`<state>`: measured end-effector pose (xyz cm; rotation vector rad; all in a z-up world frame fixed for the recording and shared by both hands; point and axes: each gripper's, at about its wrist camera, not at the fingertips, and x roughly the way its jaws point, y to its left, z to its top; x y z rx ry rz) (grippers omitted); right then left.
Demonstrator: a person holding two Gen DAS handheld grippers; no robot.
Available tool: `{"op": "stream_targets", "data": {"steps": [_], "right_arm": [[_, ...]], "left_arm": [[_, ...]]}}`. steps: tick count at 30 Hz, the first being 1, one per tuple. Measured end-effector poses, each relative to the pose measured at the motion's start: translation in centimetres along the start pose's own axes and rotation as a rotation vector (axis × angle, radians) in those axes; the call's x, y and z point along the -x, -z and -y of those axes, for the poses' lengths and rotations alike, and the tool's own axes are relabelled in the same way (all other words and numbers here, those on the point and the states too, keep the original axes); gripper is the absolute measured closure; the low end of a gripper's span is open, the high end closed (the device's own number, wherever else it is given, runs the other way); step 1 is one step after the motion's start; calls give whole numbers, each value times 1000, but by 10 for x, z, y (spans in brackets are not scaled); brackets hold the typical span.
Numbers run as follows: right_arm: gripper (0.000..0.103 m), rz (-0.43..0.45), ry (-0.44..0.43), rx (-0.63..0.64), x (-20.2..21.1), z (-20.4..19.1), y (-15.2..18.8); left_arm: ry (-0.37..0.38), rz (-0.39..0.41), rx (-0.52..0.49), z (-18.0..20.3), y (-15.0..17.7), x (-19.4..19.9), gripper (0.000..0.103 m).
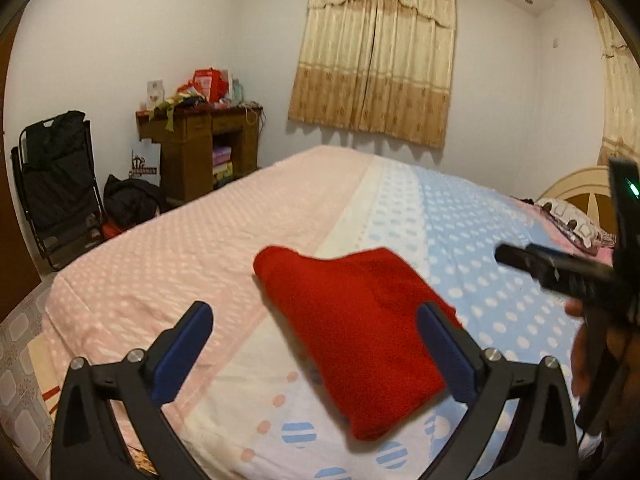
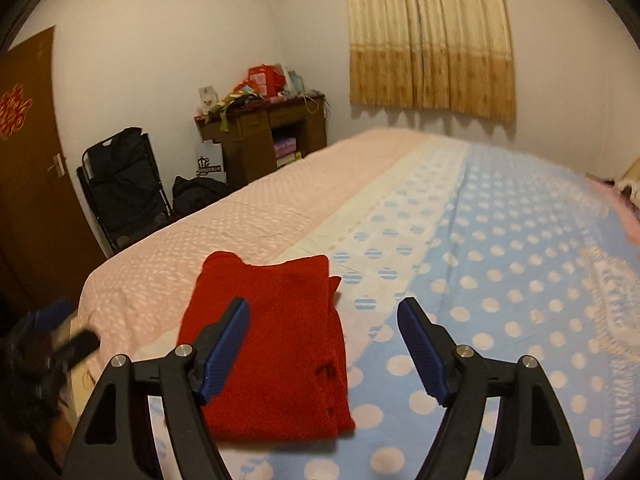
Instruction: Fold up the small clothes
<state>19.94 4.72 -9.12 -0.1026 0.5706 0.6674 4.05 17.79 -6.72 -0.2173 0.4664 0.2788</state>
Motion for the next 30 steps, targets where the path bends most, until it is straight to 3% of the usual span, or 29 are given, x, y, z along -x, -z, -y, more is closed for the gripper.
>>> {"op": "stream_targets", "data": {"steps": [10,30], "right_arm": [[25,29,-30,25,37,-18,13],[25,8,-50,19,43,-24,27]], "left_arm": [[2,46,1,2,-7,9,0],[-2,38,-14,8,-1,5,0]]}}
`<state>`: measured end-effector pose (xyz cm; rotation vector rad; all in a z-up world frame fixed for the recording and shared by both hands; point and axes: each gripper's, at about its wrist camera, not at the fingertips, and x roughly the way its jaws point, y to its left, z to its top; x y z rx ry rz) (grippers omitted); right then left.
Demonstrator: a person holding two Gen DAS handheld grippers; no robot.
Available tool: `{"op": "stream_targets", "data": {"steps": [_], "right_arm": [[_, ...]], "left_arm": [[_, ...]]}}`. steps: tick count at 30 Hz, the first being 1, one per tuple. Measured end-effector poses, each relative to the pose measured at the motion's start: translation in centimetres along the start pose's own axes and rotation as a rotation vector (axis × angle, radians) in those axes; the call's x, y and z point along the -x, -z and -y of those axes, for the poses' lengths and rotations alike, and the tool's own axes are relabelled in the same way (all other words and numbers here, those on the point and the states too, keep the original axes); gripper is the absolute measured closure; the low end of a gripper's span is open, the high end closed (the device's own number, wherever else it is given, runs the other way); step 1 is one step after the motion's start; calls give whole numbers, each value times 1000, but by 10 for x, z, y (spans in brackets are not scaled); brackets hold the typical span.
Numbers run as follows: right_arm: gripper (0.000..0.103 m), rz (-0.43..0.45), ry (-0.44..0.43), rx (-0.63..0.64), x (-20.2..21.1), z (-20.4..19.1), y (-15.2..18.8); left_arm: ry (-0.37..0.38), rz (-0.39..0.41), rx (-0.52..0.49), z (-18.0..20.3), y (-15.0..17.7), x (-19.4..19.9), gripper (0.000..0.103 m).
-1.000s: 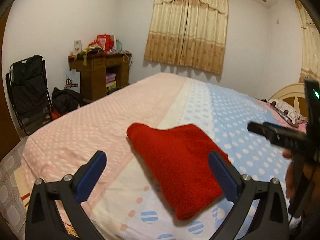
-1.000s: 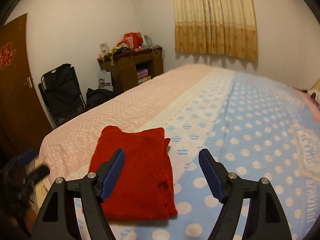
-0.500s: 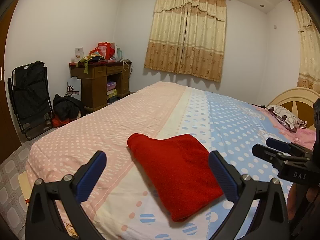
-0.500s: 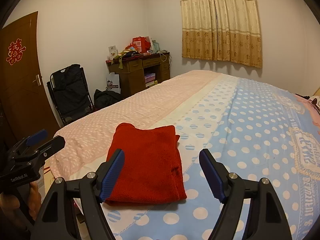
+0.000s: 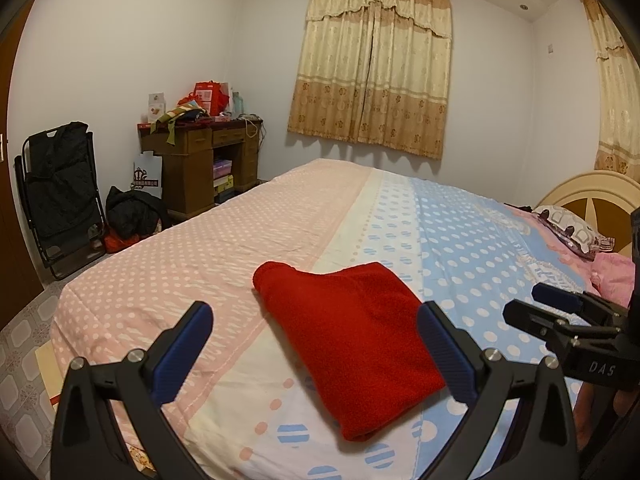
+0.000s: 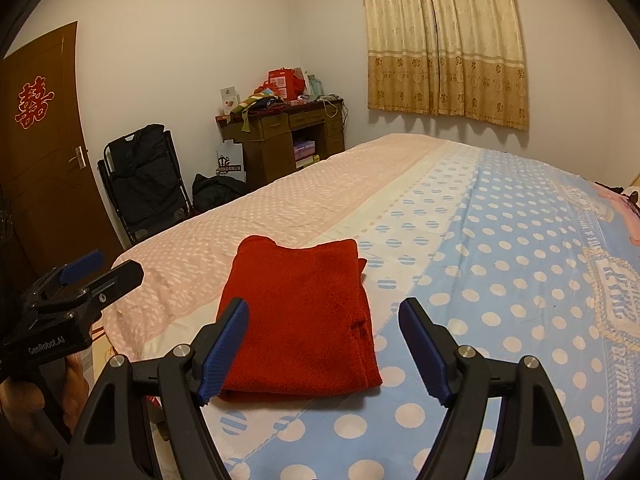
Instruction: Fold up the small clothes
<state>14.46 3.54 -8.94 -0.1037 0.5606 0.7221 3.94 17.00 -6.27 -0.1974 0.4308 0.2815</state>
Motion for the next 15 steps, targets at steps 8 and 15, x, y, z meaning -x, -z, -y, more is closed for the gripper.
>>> {"op": "stream_targets", "data": {"steps": [8,15], "right_arm": [[25,7,-6,2,2,-2,2],[25,-1,-14,0,2,-3,2]], "left_arm": [[0,1,-2,1,1,0,0],[4,-3,-3,0,2,0,0]]}}
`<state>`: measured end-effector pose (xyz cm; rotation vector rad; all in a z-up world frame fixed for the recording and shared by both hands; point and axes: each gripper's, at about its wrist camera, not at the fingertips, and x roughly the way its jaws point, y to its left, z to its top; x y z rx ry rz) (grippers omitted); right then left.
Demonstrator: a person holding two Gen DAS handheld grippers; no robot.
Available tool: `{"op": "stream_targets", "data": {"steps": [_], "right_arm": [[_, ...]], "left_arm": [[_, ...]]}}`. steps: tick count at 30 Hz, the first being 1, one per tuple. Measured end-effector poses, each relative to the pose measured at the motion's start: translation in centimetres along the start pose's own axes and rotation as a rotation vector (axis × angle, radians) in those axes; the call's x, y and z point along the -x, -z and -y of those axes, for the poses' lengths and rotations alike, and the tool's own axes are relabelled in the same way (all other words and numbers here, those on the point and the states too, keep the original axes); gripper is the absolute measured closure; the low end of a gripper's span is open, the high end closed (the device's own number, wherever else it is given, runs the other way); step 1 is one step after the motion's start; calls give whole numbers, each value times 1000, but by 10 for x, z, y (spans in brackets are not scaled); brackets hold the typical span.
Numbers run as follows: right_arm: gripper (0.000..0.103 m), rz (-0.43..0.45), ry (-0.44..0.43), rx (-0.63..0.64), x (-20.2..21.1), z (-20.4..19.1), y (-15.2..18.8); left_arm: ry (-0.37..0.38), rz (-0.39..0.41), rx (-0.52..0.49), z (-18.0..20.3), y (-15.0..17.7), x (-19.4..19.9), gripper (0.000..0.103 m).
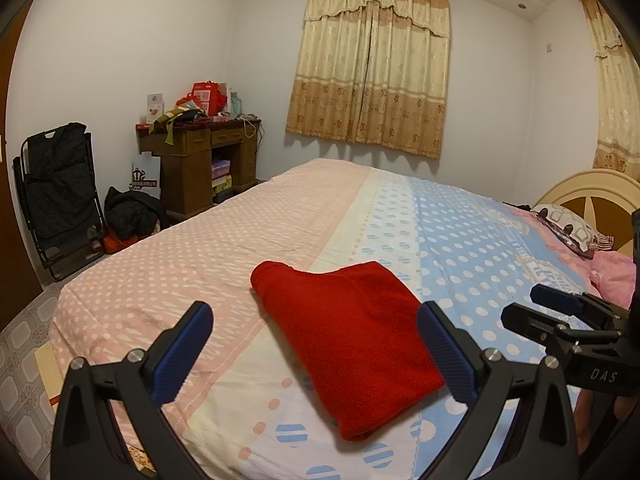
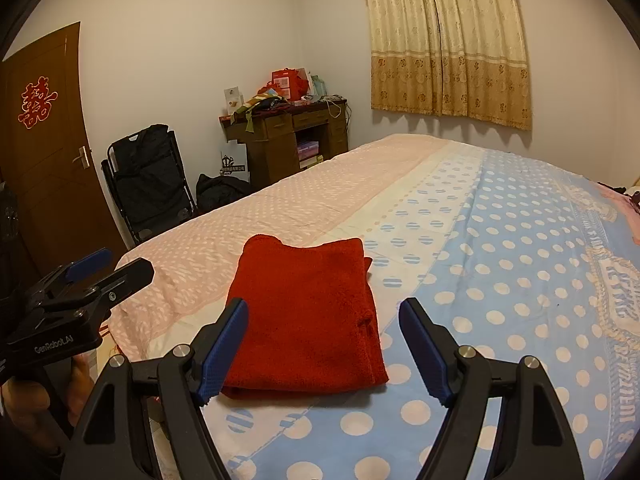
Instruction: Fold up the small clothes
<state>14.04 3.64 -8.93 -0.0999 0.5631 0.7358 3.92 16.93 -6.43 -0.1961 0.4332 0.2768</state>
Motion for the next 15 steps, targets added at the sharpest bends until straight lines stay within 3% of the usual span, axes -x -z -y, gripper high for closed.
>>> {"op": "stream_targets", "data": {"steps": [15], "right_arm": [[25,1,-7,-6,1,-1,2]], "left_arm": [[3,-5,-13,3,-1,0,0]]}}
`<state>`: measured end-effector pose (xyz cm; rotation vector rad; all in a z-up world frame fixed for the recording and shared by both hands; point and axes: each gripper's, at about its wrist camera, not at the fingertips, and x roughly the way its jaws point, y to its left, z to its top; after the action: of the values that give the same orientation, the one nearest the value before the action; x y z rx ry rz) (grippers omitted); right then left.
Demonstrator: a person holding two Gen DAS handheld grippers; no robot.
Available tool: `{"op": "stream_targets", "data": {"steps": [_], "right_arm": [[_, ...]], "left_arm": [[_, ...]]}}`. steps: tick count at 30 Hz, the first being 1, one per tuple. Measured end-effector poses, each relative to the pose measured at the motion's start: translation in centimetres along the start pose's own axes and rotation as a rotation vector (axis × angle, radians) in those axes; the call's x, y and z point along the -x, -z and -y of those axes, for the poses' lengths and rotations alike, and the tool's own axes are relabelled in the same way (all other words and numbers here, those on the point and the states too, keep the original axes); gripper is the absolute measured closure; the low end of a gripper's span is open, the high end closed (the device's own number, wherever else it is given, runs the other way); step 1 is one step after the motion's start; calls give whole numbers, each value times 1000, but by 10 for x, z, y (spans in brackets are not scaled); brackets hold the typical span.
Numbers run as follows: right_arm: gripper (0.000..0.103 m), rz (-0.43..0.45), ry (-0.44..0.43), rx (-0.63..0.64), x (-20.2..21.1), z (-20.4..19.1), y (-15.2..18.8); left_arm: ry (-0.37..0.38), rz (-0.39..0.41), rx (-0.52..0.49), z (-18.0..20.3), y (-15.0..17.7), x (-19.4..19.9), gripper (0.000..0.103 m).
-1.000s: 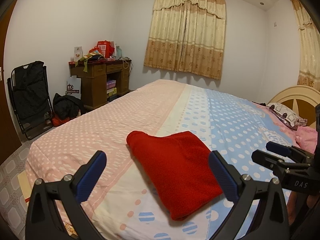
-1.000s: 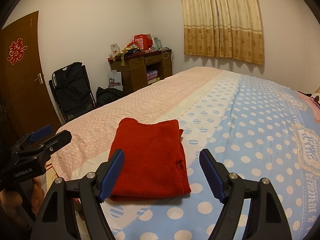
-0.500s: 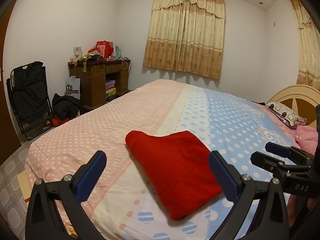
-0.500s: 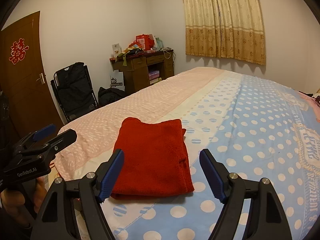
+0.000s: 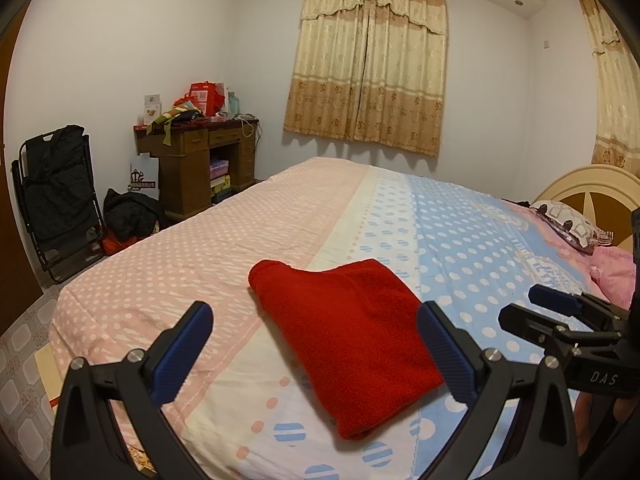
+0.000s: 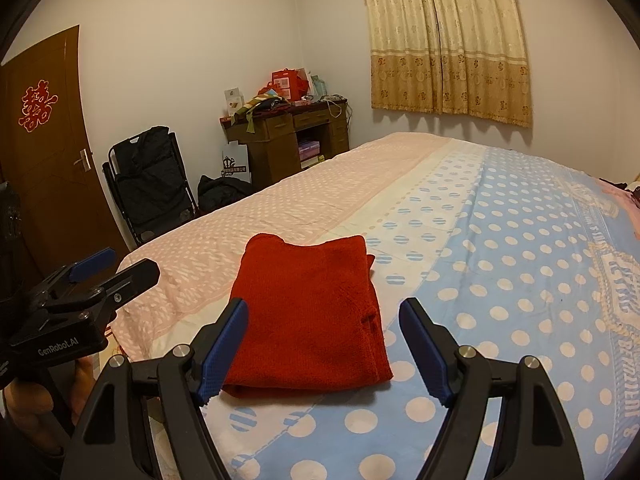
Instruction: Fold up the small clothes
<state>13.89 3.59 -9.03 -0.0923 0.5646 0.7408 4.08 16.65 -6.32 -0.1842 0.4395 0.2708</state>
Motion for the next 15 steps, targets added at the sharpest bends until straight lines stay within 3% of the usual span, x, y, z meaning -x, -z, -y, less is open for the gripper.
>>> {"op": "stream_targets", "data": {"steps": [15], "right_arm": [[25,24,-3,-3,3,-2,1]], "left_arm": [[-21,13,-17,0,-4,3,0]]}}
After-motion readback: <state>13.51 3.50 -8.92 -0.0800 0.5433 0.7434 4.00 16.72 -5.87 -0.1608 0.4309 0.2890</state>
